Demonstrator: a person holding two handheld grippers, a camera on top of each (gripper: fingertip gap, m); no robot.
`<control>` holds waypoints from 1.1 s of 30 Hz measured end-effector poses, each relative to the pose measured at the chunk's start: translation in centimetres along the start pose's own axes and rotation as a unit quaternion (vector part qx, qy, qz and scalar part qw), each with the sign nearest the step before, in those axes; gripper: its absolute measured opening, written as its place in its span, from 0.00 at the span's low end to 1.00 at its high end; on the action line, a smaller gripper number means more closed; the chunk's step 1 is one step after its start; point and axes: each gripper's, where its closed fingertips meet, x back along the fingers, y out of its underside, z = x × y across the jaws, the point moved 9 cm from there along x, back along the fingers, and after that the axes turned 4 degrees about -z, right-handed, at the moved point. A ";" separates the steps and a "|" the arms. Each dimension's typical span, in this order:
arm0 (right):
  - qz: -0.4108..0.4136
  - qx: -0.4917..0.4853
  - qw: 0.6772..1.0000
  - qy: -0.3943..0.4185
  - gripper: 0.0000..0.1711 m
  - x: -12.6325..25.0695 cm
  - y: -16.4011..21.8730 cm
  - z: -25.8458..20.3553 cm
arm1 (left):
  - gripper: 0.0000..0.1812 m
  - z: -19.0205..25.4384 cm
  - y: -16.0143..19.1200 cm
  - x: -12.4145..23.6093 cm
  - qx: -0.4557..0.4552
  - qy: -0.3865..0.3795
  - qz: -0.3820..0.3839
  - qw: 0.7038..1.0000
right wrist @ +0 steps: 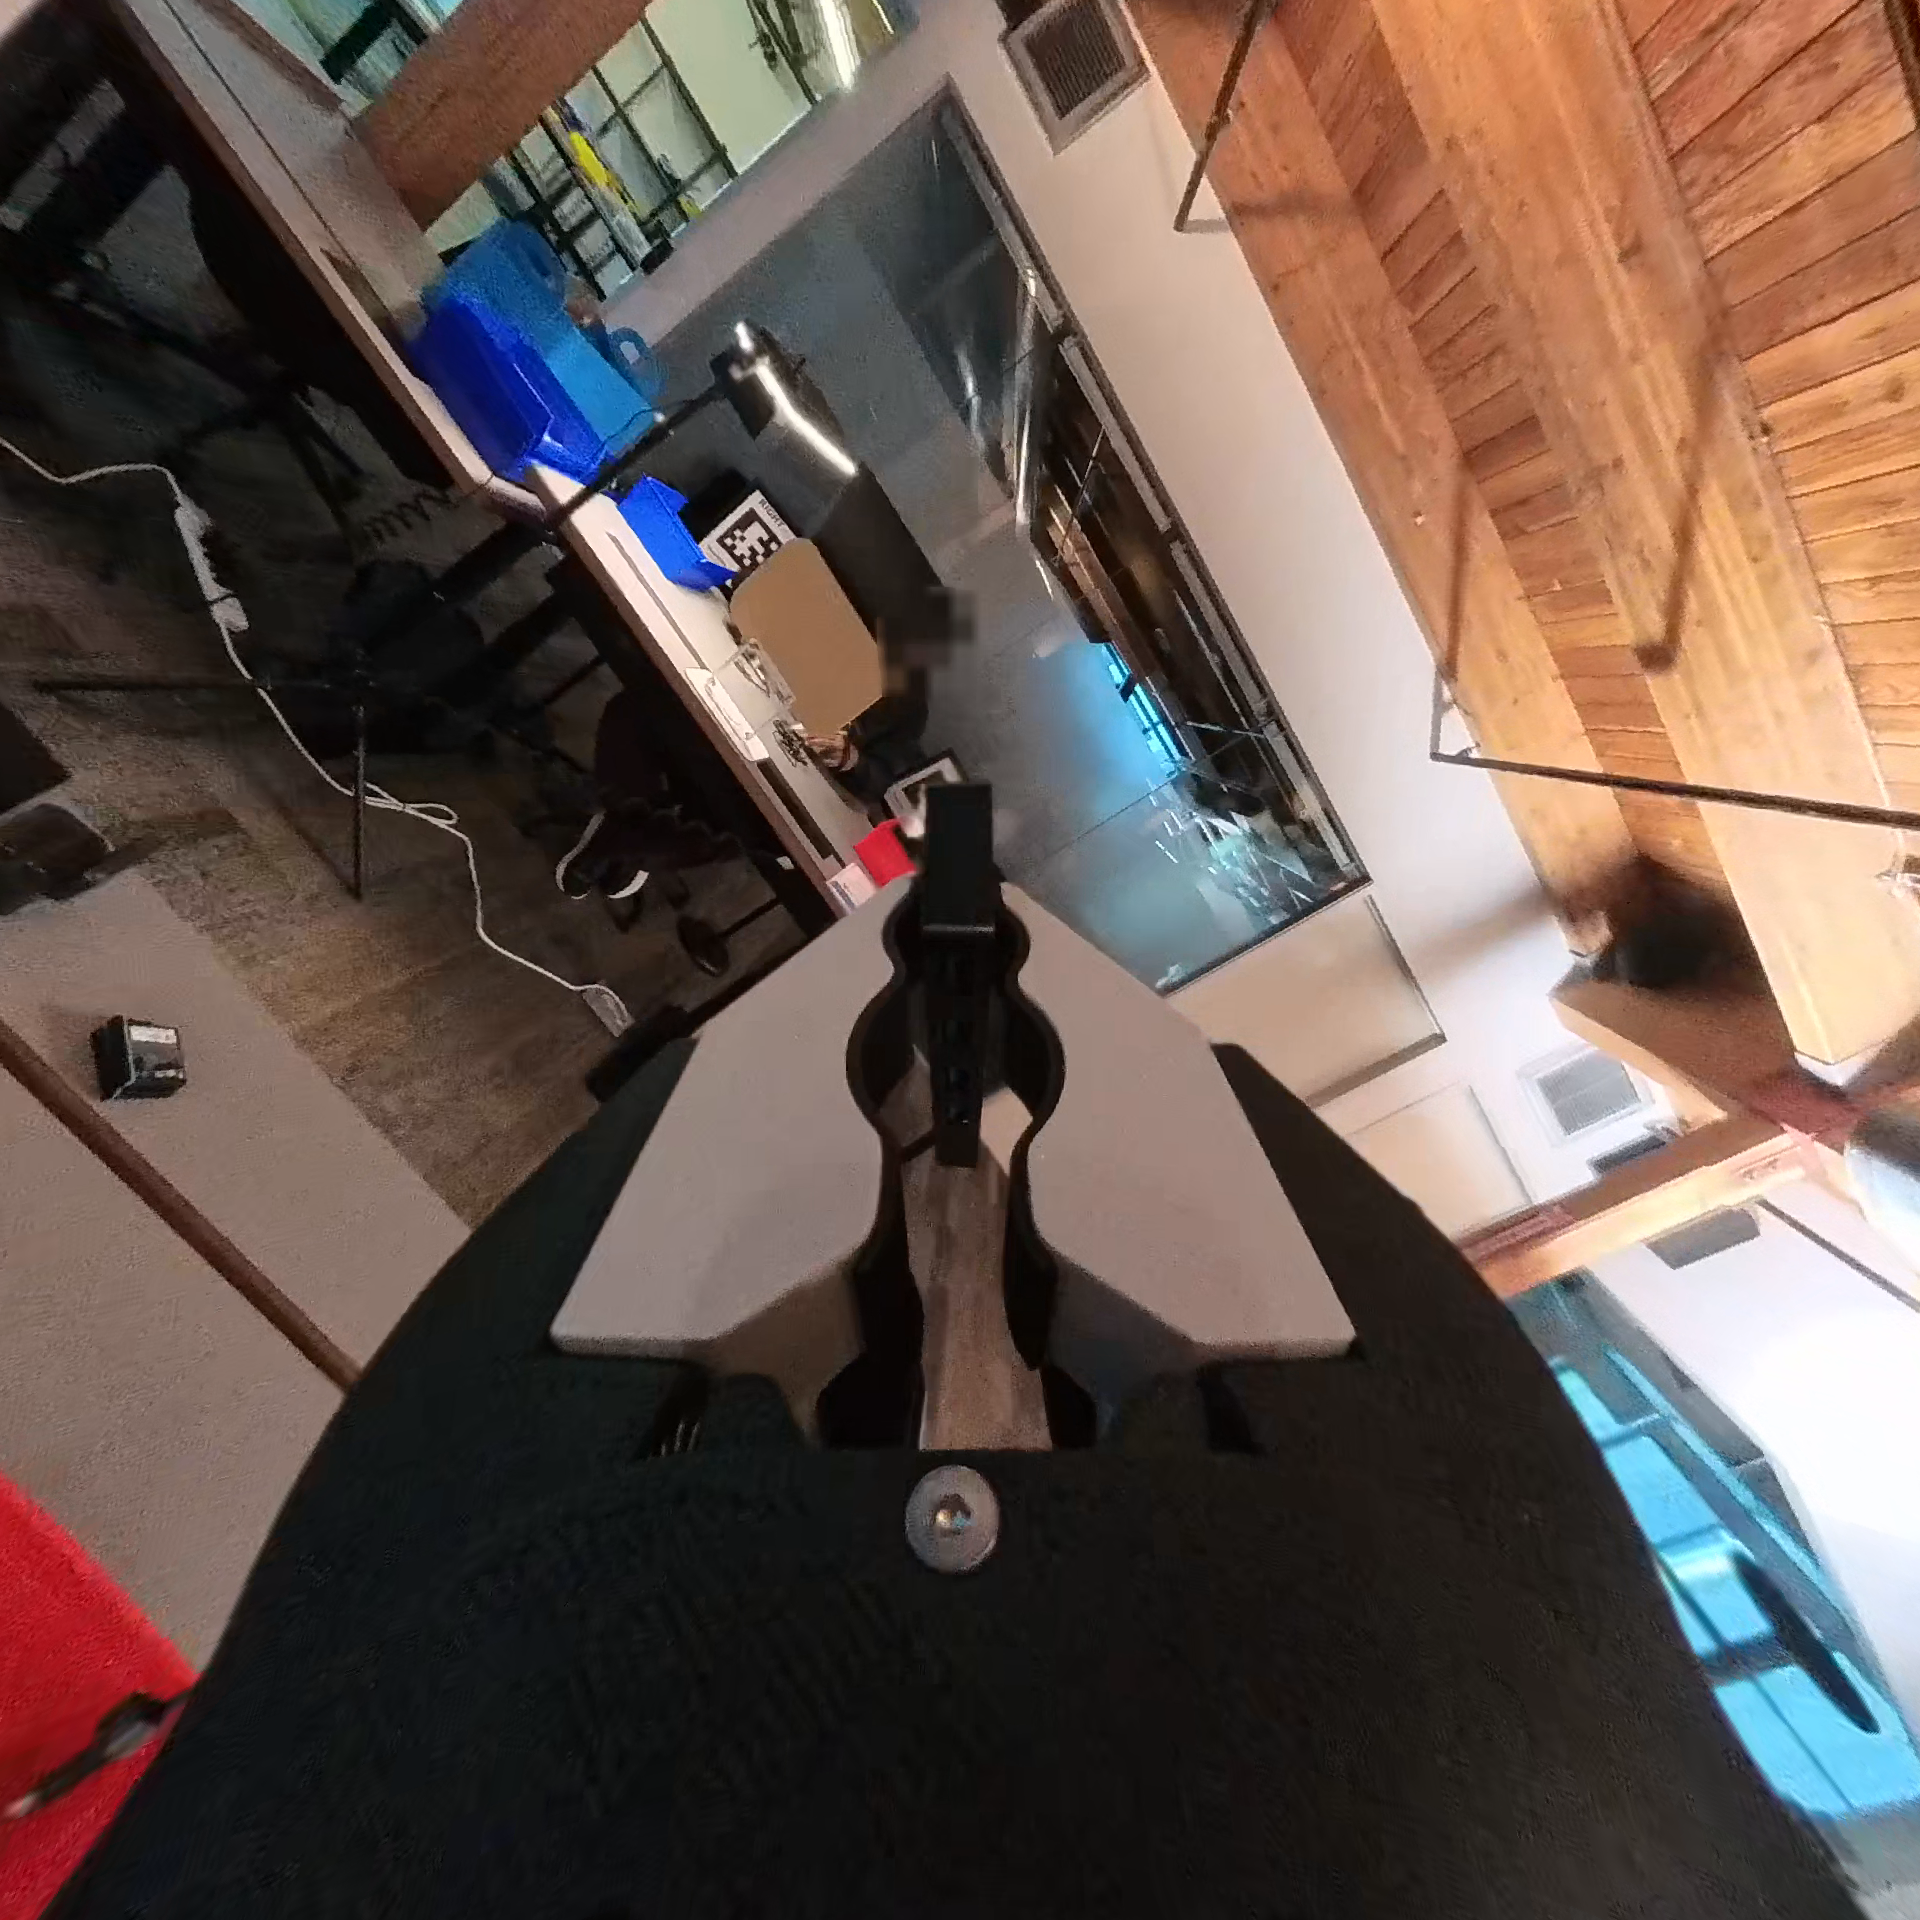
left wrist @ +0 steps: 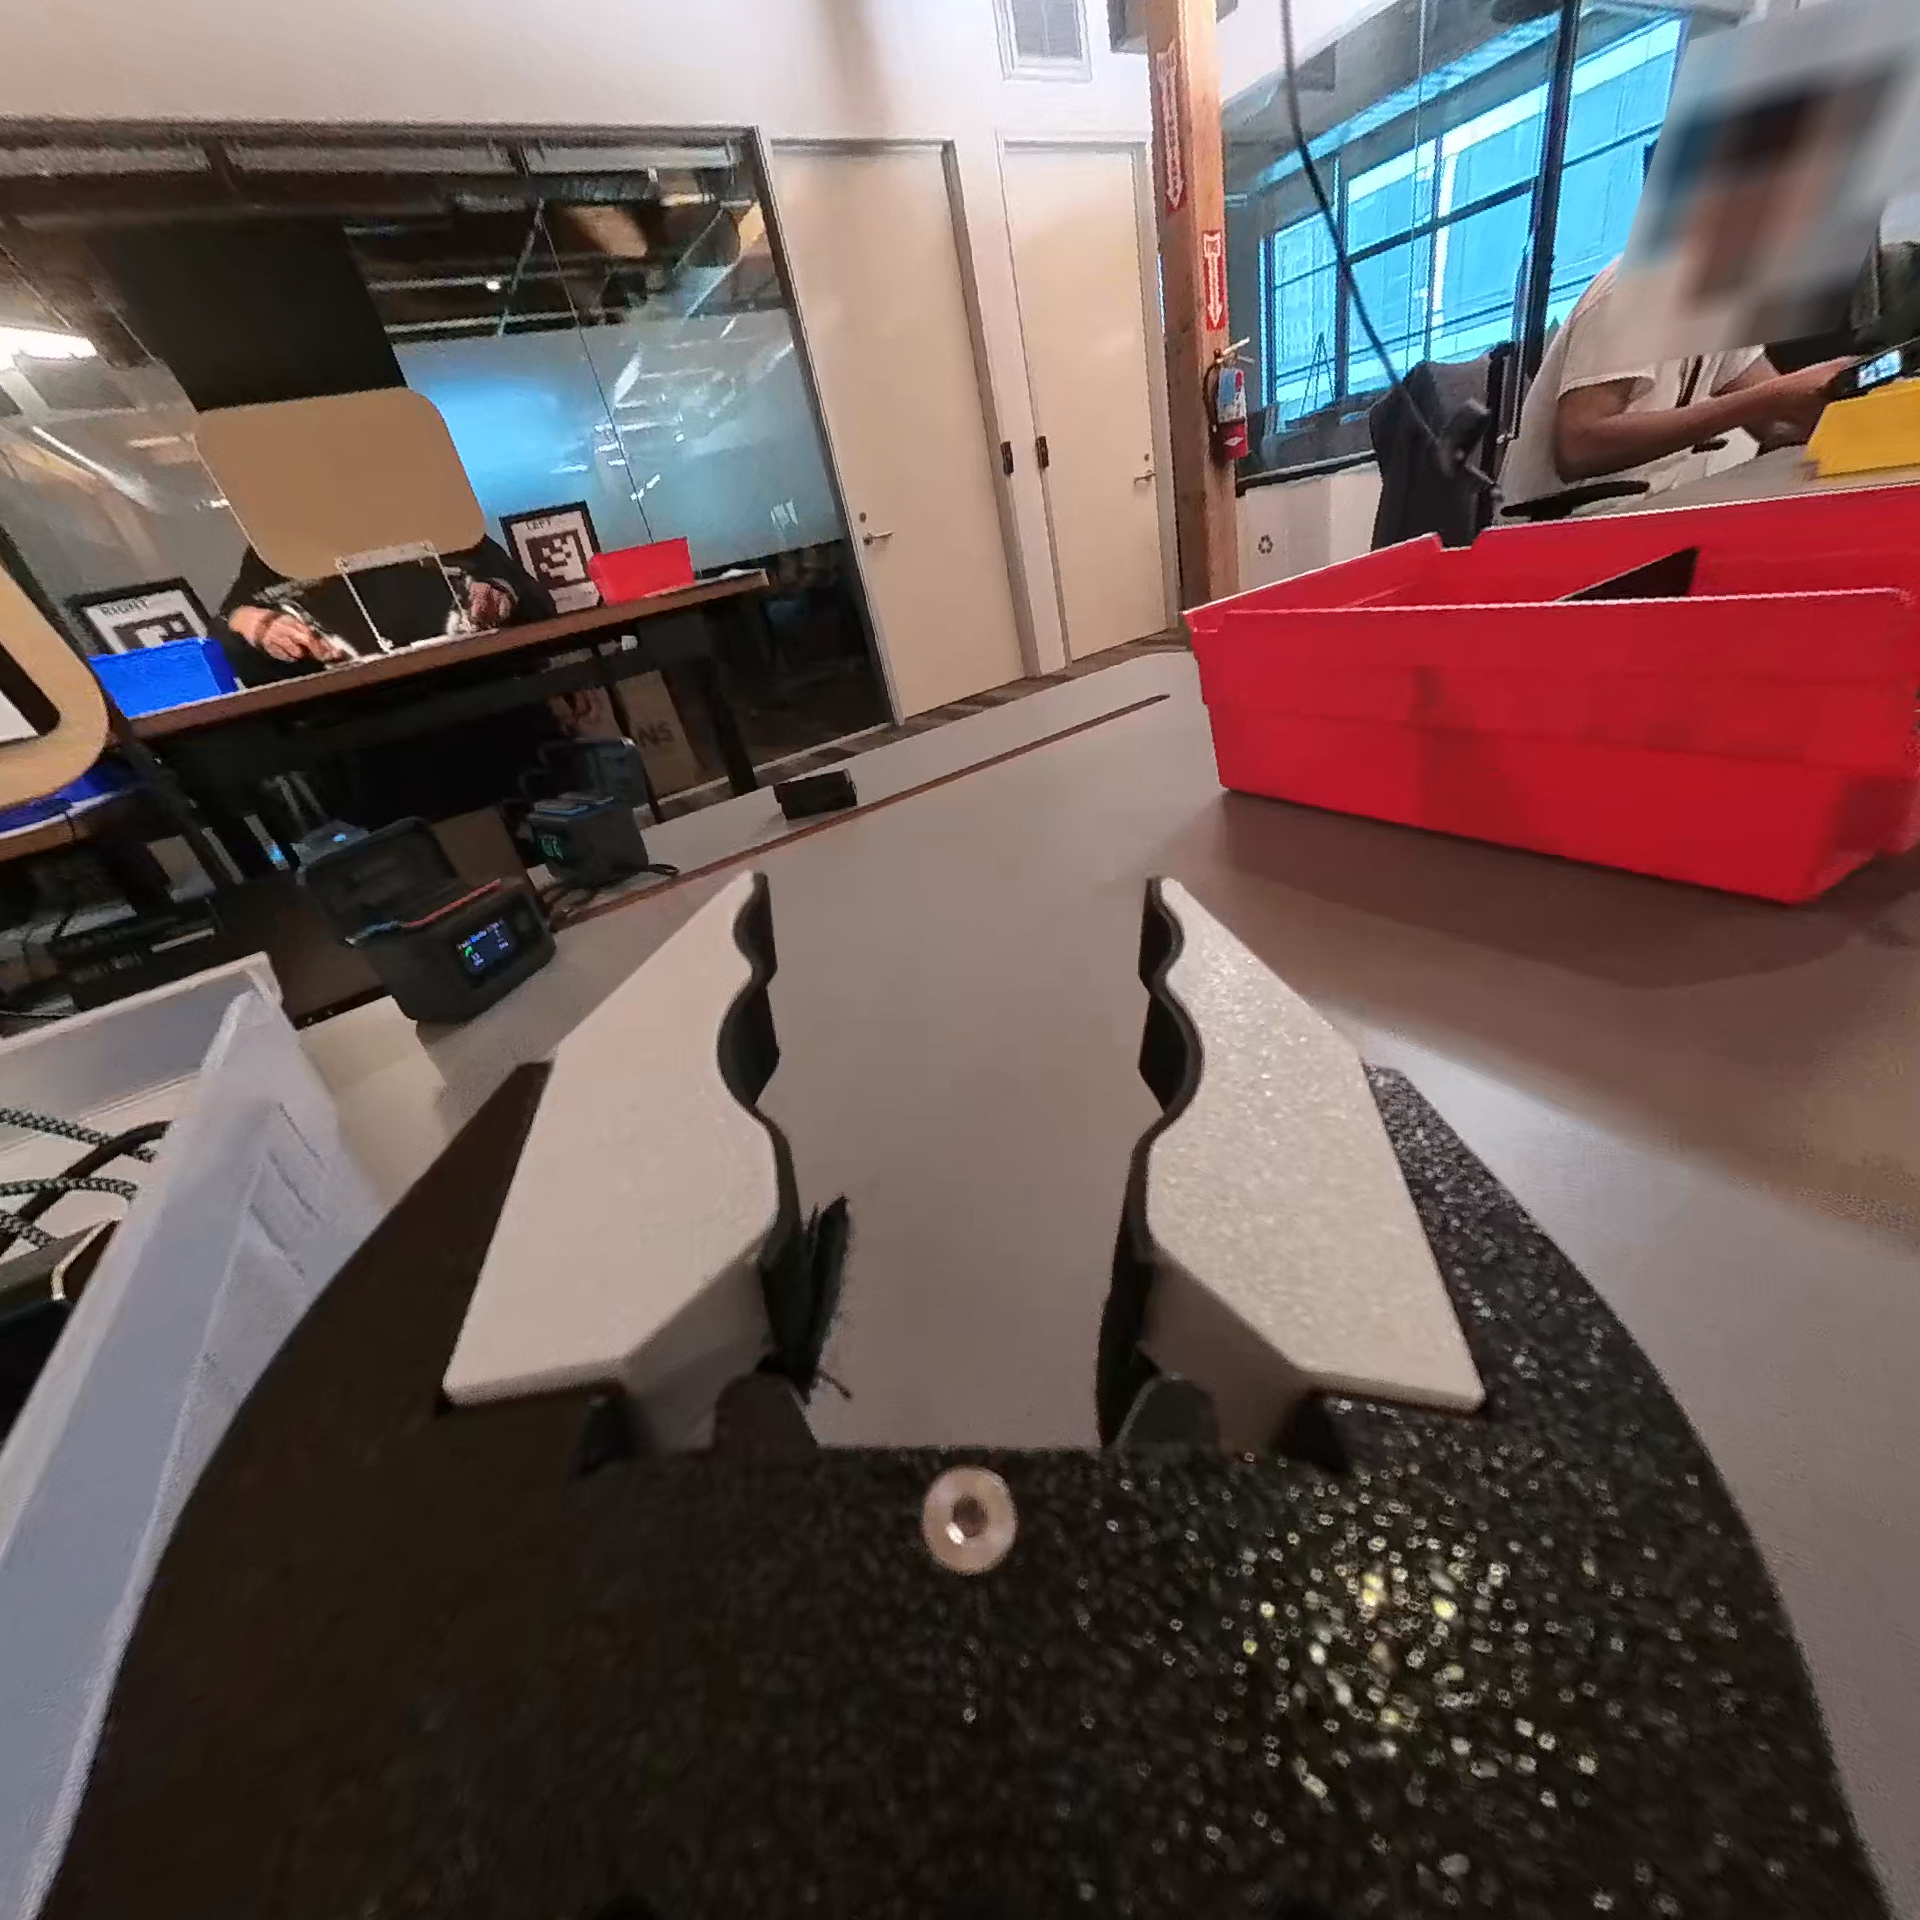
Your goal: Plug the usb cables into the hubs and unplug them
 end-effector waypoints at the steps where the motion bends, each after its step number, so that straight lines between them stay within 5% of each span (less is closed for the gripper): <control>1: 0.000 -0.008 1.000 -0.005 0.05 0.1 0.9 -0.4 | 0.38 0.1 0.0 -0.1 0.000 0.003 -0.002 1.000; 7: -0.001 -0.044 0.999 -0.022 0.05 0.6 4.0 -1.9 | 0.36 0.7 0.1 -0.4 -0.021 0.014 -0.012 1.000; 16: -0.016 -0.077 0.997 -0.015 0.05 2.3 2.4 0.0 | 0.36 0.5 0.2 -0.4 -0.014 0.013 -0.013 1.000; 23: -0.037 -0.152 0.980 -0.119 0.05 0.9 4.5 -4.7 | 0.37 0.4 0.1 -0.3 -0.010 0.015 -0.009 1.000; 28: -0.104 -0.196 0.940 -0.259 0.05 -0.3 10.2 -12.3 | 0.37 0.3 0.1 -0.3 -0.003 0.018 -0.007 1.000; 33: -0.272 -0.146 0.900 -0.309 0.05 -1.7 18.4 -18.5 | 0.37 0.3 0.1 -0.3 -0.002 0.018 -0.007 1.000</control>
